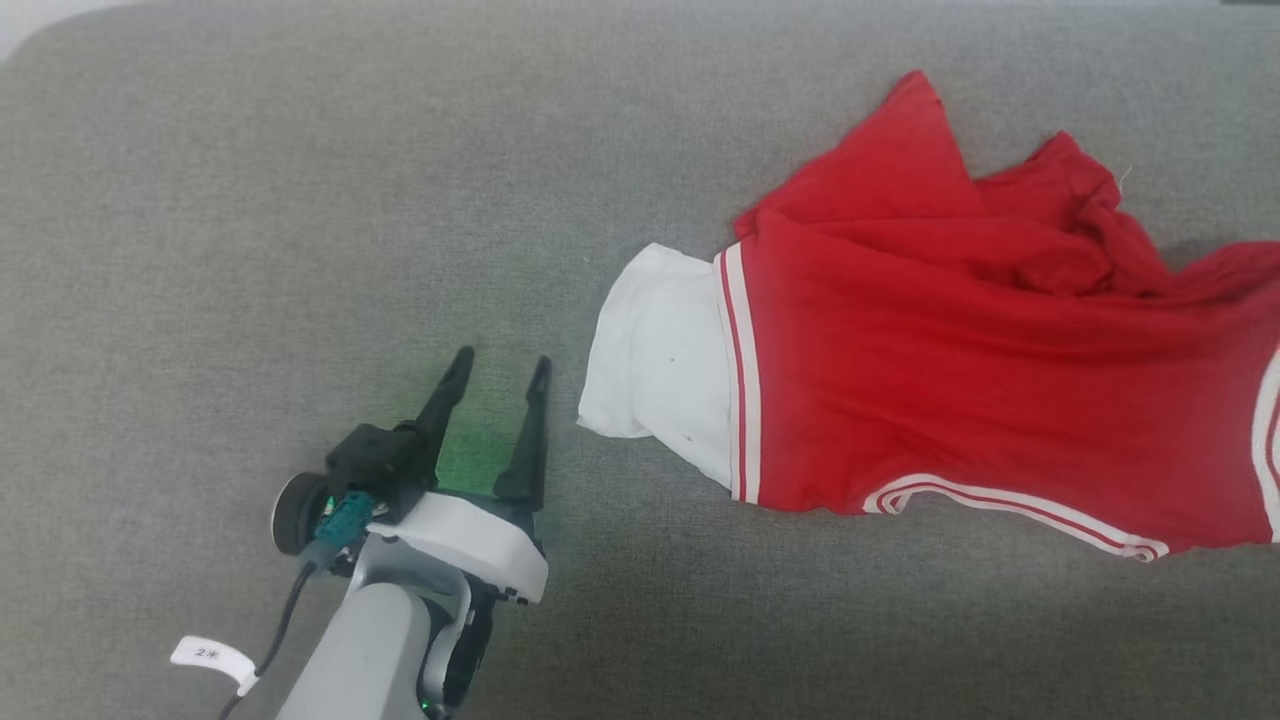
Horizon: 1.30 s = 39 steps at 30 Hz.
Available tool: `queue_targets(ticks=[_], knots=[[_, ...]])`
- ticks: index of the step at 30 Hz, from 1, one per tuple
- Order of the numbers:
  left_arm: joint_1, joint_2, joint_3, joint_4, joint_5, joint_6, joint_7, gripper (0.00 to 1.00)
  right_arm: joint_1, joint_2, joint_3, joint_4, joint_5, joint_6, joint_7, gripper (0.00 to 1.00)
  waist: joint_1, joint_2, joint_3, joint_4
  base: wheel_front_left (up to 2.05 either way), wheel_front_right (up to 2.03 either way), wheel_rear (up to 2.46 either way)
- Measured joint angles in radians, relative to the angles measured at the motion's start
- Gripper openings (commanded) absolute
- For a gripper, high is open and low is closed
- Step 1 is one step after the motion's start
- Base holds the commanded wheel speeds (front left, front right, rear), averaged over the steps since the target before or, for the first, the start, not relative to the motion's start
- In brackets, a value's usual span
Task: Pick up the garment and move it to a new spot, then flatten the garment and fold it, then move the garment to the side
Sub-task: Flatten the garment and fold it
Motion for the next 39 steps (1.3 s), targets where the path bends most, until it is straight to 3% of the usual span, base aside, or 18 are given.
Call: queue_targets(ticks=[1, 3, 8, 14, 21, 23, 26, 31, 39], knots=[[-0.001, 0.009, -0.009, -0.001, 0.004, -0.008, 0.004, 1.0, 0.0, 0.014, 0.0, 0.008, 0.0, 0.0, -0.017, 0.11, 0.0, 0.0, -0.005, 0.0, 0.0, 0.0, 0.0], [-0.005, 0.03, -0.031, -0.005, 0.017, -0.028, 0.025, 1.0, 0.004, 0.04, -0.003, 0.023, 0.009, 0.0, -0.054, 1.0, 0.0, 0.0, -0.017, -0.002, 0.0, 0.0, 0.0], [-0.046, 0.12, -0.106, -0.048, 0.048, -0.087, 0.11, 1.0, 0.064, 0.048, 0.012, 0.001, 0.011, 0.0, -0.169, 1.0, 0.0, 0.0, -0.06, -0.022, 0.0, 0.0, 0.0], [-0.139, 0.273, -0.233, -0.132, 0.04, -0.113, 0.289, 1.0, 0.132, 0.05, -0.013, -0.069, -0.013, 0.0, -0.235, 1.0, 0.0, 0.0, -0.105, -0.088, 0.0, 0.0, 0.0], [-0.289, 0.477, -0.58, -0.22, -0.224, -0.114, 0.56, 1.0, 0.222, 0.117, -0.201, -0.188, -0.078, 0.0, -0.242, 1.0, 0.0, 0.0, -0.134, -0.195, 0.0, 0.0, 0.0], [-0.33, 0.513, -0.663, -0.217, -0.299, -0.114, 0.61, 1.0, 0.262, 0.142, -0.242, -0.218, -0.109, 0.0, -0.242, 1.0, 0.0, 0.0001, -0.137, -0.227, 0.0, 0.0, 0.0], [-0.388, 0.546, -0.775, -0.187, -0.378, -0.114, 0.663, 1.0, 0.307, 0.169, -0.292, -0.258, -0.157, 0.0, -0.243, 1.0, 0.0, 0.0, -0.137, -0.273, 0.0, 0.0, 0.0], [-0.469, 0.589, -0.906, -0.073, -0.407, -0.114, 0.665, 1.0, 0.356, 0.205, -0.342, -0.312, -0.216, 0.0, -0.242, 1.0, 0.0, 0.0001, -0.122, -0.342, 0.0, 0.0, 0.0], [-0.544, 0.598, -0.996, 0.059, -0.415, -0.12, 0.613, 0.99, 0.414, 0.228, -0.384, -0.34, -0.247, 0.0, -0.242, 1.0, 0.0, 0.0, -0.088, -0.413, 0.0, 0.0, 0.0]])
